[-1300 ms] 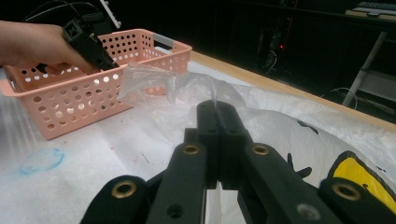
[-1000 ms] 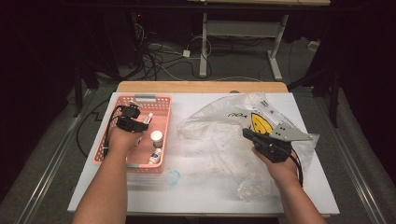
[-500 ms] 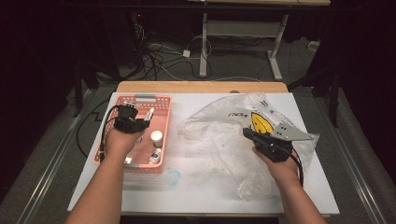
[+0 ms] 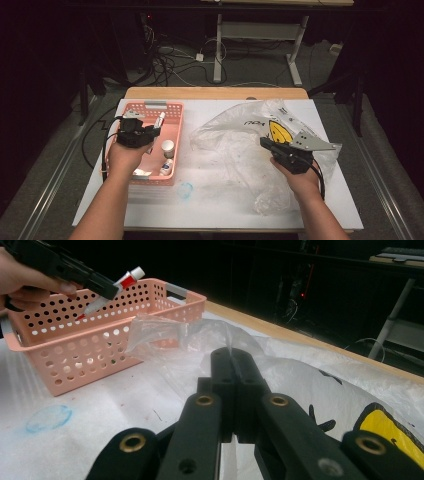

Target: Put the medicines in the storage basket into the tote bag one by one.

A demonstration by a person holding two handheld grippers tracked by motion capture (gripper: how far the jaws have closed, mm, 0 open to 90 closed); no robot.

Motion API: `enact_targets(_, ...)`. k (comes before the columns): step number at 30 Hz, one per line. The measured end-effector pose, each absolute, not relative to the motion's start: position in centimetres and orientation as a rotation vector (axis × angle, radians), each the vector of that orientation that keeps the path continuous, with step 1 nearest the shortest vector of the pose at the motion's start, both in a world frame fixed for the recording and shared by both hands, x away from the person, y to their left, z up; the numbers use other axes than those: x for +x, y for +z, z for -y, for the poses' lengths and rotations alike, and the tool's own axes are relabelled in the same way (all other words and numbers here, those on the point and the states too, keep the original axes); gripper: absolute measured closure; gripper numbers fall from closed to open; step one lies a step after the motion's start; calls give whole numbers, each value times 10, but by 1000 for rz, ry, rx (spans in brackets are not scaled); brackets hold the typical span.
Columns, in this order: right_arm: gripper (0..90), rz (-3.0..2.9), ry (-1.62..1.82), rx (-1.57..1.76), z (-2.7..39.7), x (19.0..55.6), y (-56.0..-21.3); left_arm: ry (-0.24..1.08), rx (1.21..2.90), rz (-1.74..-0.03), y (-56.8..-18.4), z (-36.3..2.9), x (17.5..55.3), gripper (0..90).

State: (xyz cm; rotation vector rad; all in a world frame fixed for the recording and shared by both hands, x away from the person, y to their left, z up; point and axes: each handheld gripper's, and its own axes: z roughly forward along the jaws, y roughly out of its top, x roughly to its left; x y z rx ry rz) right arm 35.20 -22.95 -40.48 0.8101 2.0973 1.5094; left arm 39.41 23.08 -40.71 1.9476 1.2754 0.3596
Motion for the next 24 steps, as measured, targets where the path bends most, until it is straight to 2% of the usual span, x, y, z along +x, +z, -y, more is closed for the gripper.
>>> enact_targets(12, 900, -2098, 1510, 790, 228, 350, -404, 420, 1896, -1147, -400, -217, 357, 689)
enact_targets(24, 900, -2095, 1505, 790, 227, 351, -404, 401, 1848, -1013, -390, -194, 327, 689)
